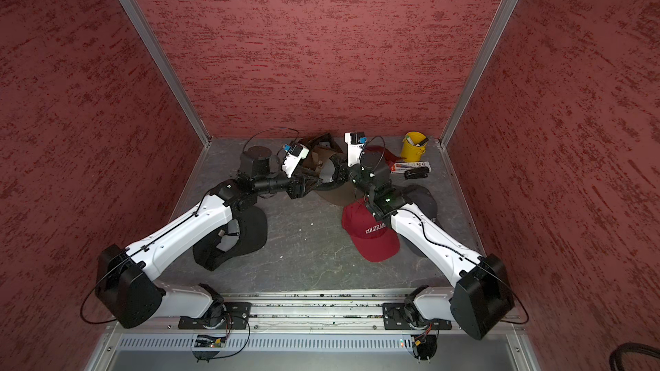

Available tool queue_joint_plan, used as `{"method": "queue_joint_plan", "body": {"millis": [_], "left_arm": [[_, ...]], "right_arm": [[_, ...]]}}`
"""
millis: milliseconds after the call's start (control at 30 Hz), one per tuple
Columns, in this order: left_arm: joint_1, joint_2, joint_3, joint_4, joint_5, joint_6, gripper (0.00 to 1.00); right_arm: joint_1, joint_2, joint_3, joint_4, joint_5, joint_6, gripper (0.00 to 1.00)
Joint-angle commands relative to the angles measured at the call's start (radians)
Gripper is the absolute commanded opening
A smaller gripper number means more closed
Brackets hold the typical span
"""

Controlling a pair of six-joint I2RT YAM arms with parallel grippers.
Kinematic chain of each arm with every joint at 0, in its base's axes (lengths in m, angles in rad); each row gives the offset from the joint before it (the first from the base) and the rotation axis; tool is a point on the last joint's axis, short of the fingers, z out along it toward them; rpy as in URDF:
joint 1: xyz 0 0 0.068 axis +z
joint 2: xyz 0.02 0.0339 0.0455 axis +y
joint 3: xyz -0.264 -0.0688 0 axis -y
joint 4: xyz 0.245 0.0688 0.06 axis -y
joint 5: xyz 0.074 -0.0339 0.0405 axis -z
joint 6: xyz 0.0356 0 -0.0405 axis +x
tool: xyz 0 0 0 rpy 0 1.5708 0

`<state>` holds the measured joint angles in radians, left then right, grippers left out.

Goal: Open the adjustable buckle of the baseball cap
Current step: Pull the adjustable strap on the baseball cap.

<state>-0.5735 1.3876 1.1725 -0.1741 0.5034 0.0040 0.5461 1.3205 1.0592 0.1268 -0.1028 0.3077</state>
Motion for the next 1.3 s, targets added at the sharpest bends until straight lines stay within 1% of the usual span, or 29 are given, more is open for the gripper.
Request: {"method": "queue_joint_plan", "body": {"millis": [0, 200, 400, 467, 533, 600, 833, 1000, 1100, 1167, 1267], "left_arm": [[-0.018, -0.003, 0.017, 0.049, -0.063, 0.064, 0.56], [-0.022, -0.055, -0.059, 0.15, -0.125, 0.088, 0.57], [-0.022, -0.047, -0.063, 0.153, -0.126, 0.103, 0.57], [-0.021, -0.039, -0.063, 0.15, -0.12, 0.105, 0.55], [-0.02, -0.033, -0.061, 0.149, -0.114, 0.105, 0.5], [-0.02, -0.026, -0.059, 0.15, -0.107, 0.108, 0.39], [-0.016, -0.013, -0.045, 0.147, -0.086, 0.105, 0.16], [-0.009, -0.015, -0.02, 0.112, -0.037, 0.101, 0.0], [-0.005, -0.022, 0.009, 0.062, 0.013, 0.086, 0.0], [-0.001, -0.025, 0.036, 0.019, 0.058, 0.073, 0.0], [0.003, -0.026, 0.076, -0.039, 0.121, 0.057, 0.0]], "right_arm": [[-0.006, -0.004, 0.045, 0.021, -0.025, 0.007, 0.0], [-0.006, -0.006, 0.048, 0.018, -0.03, 0.002, 0.0], [-0.006, 0.005, 0.062, 0.018, -0.045, 0.001, 0.0], [-0.006, 0.007, 0.066, 0.019, -0.053, 0.001, 0.0], [-0.006, 0.007, 0.069, 0.021, -0.059, 0.001, 0.0], [-0.006, 0.008, 0.07, 0.022, -0.065, 0.001, 0.0], [-0.008, 0.016, 0.077, 0.015, -0.093, -0.004, 0.0], [-0.011, 0.014, 0.078, -0.002, -0.089, -0.025, 0.0], [-0.012, 0.008, 0.075, -0.029, -0.07, -0.061, 0.0], [-0.012, 0.006, 0.07, -0.043, -0.059, -0.099, 0.09], [-0.012, 0.001, 0.069, -0.059, -0.062, -0.147, 0.19]]}}
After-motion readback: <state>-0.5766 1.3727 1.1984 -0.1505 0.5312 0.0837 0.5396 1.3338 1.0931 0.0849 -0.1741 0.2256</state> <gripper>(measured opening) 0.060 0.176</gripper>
